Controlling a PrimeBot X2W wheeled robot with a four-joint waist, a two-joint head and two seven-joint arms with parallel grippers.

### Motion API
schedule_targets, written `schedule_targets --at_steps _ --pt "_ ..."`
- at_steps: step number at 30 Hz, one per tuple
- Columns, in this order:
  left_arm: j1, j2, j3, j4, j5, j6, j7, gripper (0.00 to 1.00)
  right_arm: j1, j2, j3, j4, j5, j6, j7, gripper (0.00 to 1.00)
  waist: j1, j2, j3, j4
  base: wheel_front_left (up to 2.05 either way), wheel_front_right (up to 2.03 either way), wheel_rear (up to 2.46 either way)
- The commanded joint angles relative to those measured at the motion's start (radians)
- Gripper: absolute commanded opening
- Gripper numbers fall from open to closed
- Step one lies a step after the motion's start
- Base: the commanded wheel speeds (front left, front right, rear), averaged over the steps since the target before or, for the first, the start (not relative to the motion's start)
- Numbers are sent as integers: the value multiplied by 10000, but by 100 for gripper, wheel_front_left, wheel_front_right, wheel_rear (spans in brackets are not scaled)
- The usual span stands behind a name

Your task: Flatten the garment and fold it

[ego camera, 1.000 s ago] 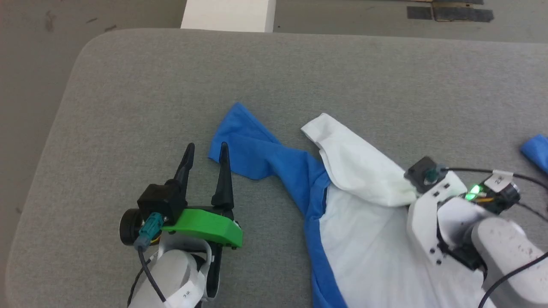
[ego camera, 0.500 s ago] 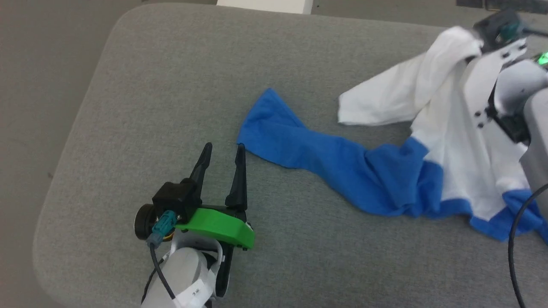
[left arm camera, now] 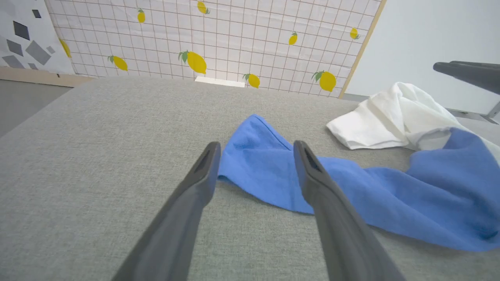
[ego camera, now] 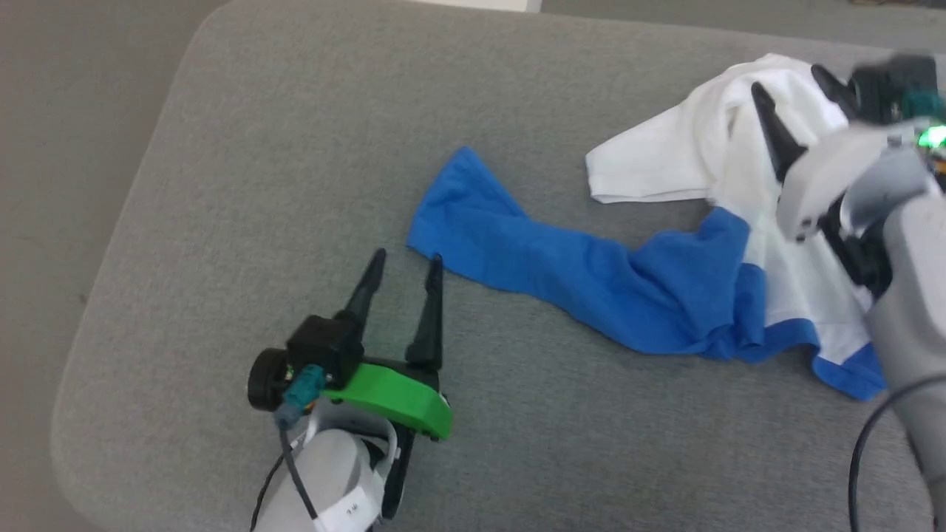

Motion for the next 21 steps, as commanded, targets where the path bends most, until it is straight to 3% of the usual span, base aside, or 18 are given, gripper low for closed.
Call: schedule_targets --at_steps 1,7,13,16,17,21 --pt "31 -30 -102 94 233 -117 -35 100 493 90 -154 -370 116 -17 -386 100 -2 0 -734 -749 0 0 0" --pt "-21 -30 -647 531 571 -527 -35 100 2786 696 -1060 -2900 86 -17 -1880 100 -2 0 -1280 -1724 0 0 0" --pt "-399 2 -1428 1304 819 -1051 404 100 4925 1873 -1945 -4884 -231 -17 -2270 100 -2 0 -1411 -2628 0 0 0" --pt "-744 106 -1951 1742 987 -1350 1082 100 5824 2361 -2217 -5493 -212 -17 -2138 100 -2 0 -1385 -3075 0 0 0" --pt "-1146 227 -2377 2210 994 -1550 2136 100 6523 2615 -2402 -5859 25 -17 -1985 100 -2 0 -1292 -3513 0 0 0" --pt "-1522 406 -2544 2602 976 -1603 3251 100 6820 2676 -2376 -6026 247 -17 -1936 100 -2 0 -1155 -3832 0 0 0"
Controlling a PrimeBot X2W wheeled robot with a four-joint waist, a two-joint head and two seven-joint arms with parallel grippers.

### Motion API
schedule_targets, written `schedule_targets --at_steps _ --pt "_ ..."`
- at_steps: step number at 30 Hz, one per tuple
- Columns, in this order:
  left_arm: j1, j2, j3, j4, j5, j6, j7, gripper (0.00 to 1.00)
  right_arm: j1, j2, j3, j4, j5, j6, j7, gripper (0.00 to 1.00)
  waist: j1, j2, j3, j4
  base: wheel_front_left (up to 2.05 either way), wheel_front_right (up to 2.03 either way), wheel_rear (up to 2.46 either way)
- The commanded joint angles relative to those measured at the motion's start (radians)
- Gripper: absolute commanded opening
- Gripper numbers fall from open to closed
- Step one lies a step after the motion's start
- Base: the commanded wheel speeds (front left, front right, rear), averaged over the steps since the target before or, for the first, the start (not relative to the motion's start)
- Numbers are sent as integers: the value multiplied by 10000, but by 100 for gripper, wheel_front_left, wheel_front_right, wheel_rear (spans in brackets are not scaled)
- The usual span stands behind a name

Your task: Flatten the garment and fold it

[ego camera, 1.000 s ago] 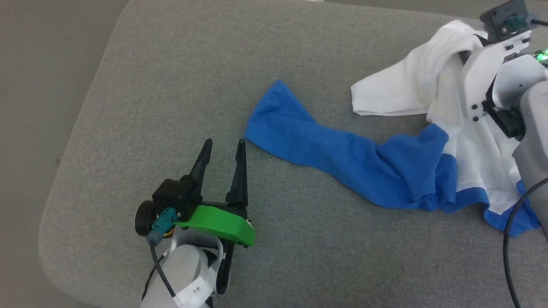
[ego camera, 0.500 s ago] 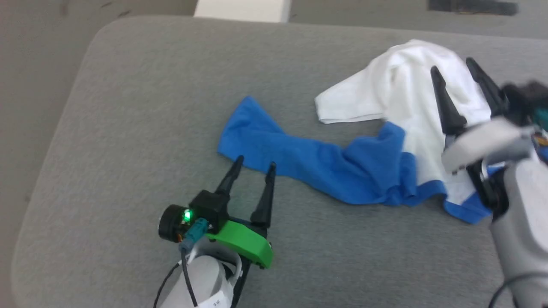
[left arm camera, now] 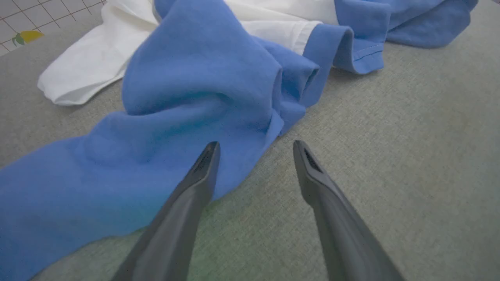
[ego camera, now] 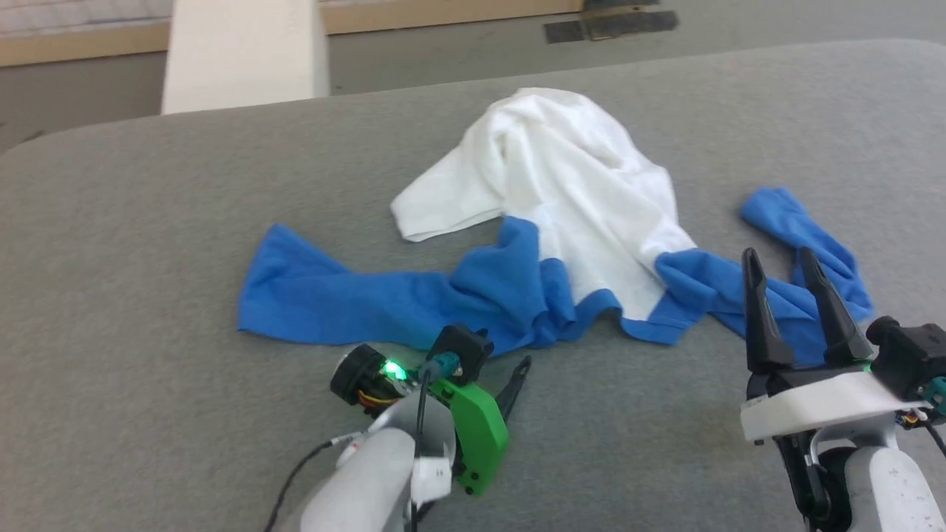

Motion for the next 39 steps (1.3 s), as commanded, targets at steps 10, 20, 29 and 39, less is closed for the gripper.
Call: schedule_targets --at_steps 10,20,29,39 --pt "-177 444 764 177 -489 901 1795 0 127 41 169 -123 480 -15 -69 100 1 0 213 -472 0 0 0" --pt "1839 1798 3013 -1719 -1633 2308 1207 0 522 42 -271 -135 106 -15 674 100 1 0 7 176 0 0 0" --pt "1664 2287 4408 -1672 -2031 3028 288 0 865 43 -950 -178 -294 -15 2088 100 1 0 24 561 0 0 0" --pt "1087 1740 4389 -468 -2392 2677 -643 100 992 43 -1028 -366 -361 -15 2733 100 1 0 37 705 0 0 0"
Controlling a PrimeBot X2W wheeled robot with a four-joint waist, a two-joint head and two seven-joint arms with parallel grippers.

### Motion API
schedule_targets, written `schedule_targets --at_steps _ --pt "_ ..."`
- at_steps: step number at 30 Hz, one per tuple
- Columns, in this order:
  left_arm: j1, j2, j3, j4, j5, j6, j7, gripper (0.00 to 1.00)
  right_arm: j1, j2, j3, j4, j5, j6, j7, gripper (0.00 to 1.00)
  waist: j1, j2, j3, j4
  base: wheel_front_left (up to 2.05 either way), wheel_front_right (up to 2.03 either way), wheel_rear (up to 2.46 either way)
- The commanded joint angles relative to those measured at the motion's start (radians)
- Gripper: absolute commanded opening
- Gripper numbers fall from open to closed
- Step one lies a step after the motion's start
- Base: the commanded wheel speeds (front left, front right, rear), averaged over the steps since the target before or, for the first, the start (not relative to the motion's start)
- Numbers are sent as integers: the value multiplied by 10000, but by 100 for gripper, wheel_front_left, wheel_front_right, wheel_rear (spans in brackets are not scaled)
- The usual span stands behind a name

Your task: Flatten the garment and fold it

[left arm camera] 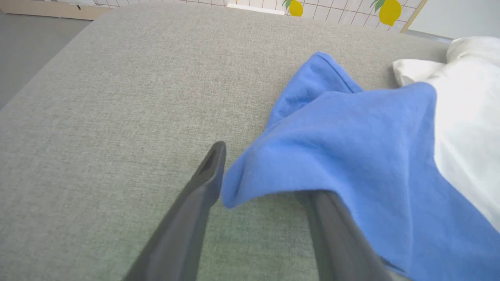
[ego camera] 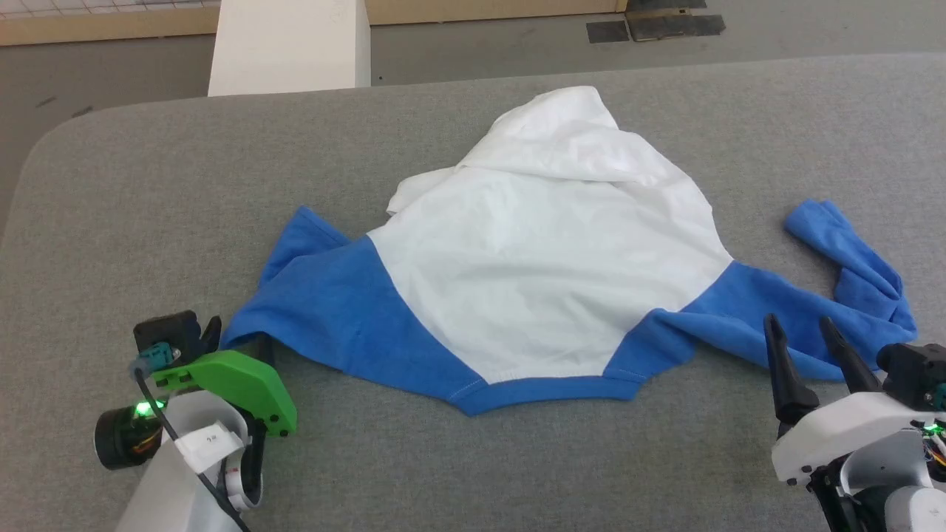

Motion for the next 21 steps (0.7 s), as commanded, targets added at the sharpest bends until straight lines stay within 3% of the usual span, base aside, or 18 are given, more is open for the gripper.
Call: schedule_targets --at_steps 1,10,15,21 --pt "38 -36 9 20 -56 -43 -166 100 117 6 6 -115 -49 -15 69 100 0 -1 -33 42 0 0 0" --pt "1613 -510 25 -1344 -215 510 -555 100 449 6 -113 -581 -28 -15 343 100 0 -1 -203 396 0 0 0" --pt "2044 -950 -359 -2114 -646 160 -277 100 538 7 -123 -871 71 -15 435 100 0 -1 -119 552 0 0 0" --pt "1552 -1220 -909 -1922 -810 -114 438 100 473 7 79 -998 147 -15 453 100 0 -1 28 359 0 0 0"
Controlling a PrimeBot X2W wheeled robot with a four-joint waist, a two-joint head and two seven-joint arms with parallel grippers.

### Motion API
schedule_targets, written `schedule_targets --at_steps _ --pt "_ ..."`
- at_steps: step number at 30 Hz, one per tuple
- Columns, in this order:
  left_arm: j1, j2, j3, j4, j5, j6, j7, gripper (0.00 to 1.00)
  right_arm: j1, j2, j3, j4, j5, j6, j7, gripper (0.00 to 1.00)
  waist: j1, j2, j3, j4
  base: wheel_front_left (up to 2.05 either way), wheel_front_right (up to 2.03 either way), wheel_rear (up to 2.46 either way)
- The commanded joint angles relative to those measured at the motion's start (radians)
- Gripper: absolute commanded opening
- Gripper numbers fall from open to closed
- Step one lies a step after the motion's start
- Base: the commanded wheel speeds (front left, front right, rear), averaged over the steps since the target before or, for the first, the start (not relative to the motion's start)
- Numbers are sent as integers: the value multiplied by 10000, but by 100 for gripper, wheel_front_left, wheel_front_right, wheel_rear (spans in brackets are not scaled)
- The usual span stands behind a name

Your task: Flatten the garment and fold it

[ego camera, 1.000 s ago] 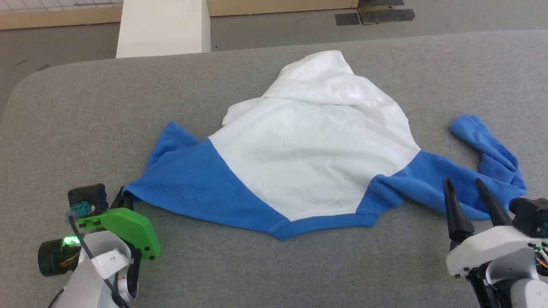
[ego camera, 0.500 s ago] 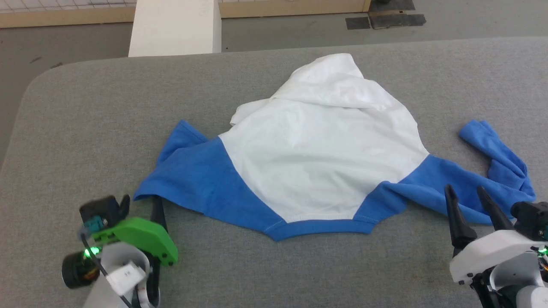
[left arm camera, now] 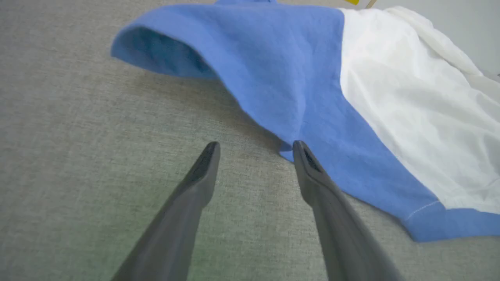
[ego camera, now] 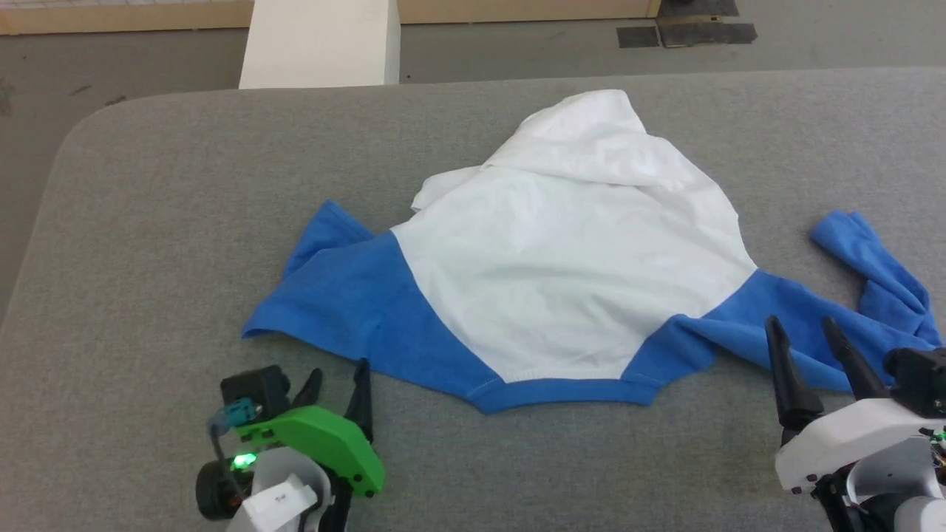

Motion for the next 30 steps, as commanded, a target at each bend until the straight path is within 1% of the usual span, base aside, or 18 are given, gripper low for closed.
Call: schedule_targets --at_steps 1,8,12,13,14,16,18,21,26,30 --pt "-320 -49 -39 125 -27 -20 95 100 42 5 78 -57 103 -15 -32 100 0 0 73 -134 0 0 0" --pt "-904 -29 156 915 48 516 367 100 -43 5 402 36 228 -15 -208 100 0 0 232 -552 0 0 0" --pt "-970 -31 233 979 -71 458 255 100 -27 5 408 73 237 -15 -261 100 0 0 271 -654 0 0 0" --pt "-975 9 210 976 -45 425 231 65 -28 5 410 79 235 -15 -266 100 0 0 274 -664 0 0 0" --pt "-968 32 200 961 -56 377 202 0 -30 5 406 89 237 -15 -271 100 0 0 272 -669 0 0 0" --pt "-917 109 122 935 -64 256 262 0 -29 5 384 98 234 -15 -273 100 0 0 262 -660 0 0 0" --pt "-867 164 173 835 -94 234 177 0 -23 5 362 96 239 -15 -264 100 0 0 244 -624 0 0 0" --pt "-694 318 408 630 -137 374 30 0 27 5 341 126 285 -15 -144 100 0 0 212 -553 0 0 0" --pt "-281 888 925 245 -151 739 100 0 343 5 369 227 332 -15 789 100 0 0 225 -429 0 0 0" --pt "-125 1196 1195 -8 -221 845 184 0 661 5 538 177 433 -15 1834 100 0 0 279 -378 0 0 0"
